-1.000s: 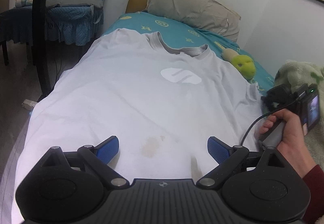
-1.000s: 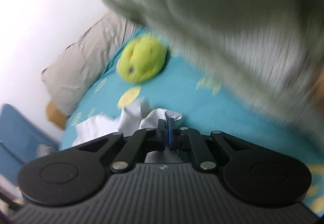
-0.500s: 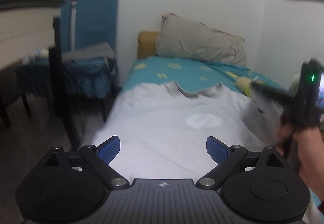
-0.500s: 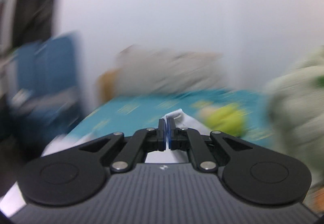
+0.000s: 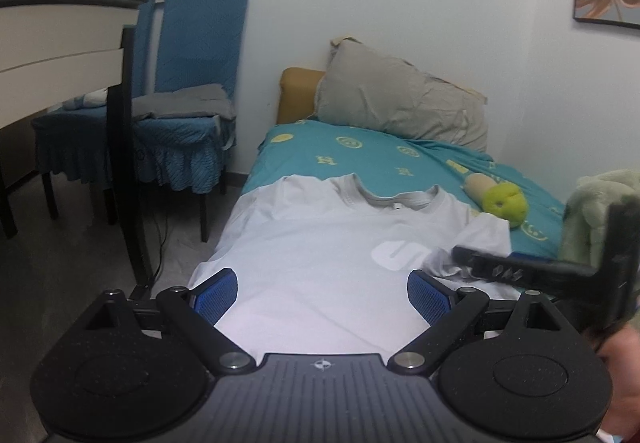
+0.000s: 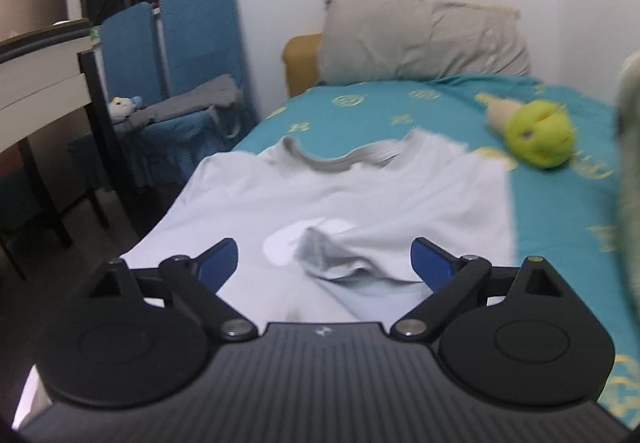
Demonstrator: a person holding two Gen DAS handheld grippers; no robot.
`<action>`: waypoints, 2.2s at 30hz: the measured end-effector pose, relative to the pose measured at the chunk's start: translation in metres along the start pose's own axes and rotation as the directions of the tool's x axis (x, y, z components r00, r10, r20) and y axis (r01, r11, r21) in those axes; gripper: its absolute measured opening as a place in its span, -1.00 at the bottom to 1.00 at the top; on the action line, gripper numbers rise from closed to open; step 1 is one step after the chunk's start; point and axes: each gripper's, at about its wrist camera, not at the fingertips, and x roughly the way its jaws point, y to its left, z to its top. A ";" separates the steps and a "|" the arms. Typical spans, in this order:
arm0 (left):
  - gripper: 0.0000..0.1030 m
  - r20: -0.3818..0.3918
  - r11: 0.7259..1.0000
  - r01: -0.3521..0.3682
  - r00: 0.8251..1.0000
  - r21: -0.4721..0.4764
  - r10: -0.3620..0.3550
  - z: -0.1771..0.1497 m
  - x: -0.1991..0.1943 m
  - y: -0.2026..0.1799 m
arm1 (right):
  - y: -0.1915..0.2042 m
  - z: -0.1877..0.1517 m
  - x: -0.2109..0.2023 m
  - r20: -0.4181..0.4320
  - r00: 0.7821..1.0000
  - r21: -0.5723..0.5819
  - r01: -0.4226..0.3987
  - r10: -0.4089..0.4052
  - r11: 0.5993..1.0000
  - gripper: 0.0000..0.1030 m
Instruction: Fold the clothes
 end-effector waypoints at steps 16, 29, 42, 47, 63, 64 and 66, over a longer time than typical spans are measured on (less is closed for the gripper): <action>0.82 -0.046 0.967 0.115 0.993 0.226 -0.107 -0.045 -0.031 -0.059 | -0.042 0.011 -0.220 0.000 0.990 0.270 0.138 -0.143 0.953 0.84; 0.62 -0.135 0.821 0.240 0.971 0.518 -0.198 -0.022 0.119 -0.177 | -0.110 0.010 -0.200 0.077 0.934 0.323 0.307 -0.349 0.895 0.84; -0.36 -0.219 0.635 0.286 0.958 0.718 -0.184 -0.047 0.252 -0.244 | -0.139 0.004 -0.146 0.031 0.925 0.318 0.350 -0.378 0.881 0.88; -0.81 -0.193 0.805 0.387 0.922 0.450 -0.336 -0.004 0.240 -0.205 | -0.134 0.004 -0.146 0.029 0.927 0.305 0.348 -0.374 0.887 0.84; -0.93 -0.176 0.973 -0.049 0.984 -0.225 0.009 0.095 0.340 -0.041 | -0.105 0.004 -0.139 0.064 0.941 0.219 0.312 -0.332 0.925 0.84; -0.93 -0.211 0.972 -0.083 0.977 -0.221 0.036 0.089 0.349 -0.036 | -0.103 0.004 -0.138 0.067 0.942 0.212 0.309 -0.329 0.927 0.84; -0.91 -0.272 0.966 -0.120 0.961 -0.227 0.055 0.075 0.362 -0.026 | -0.100 0.004 -0.135 0.071 0.944 0.199 0.303 -0.322 0.932 0.84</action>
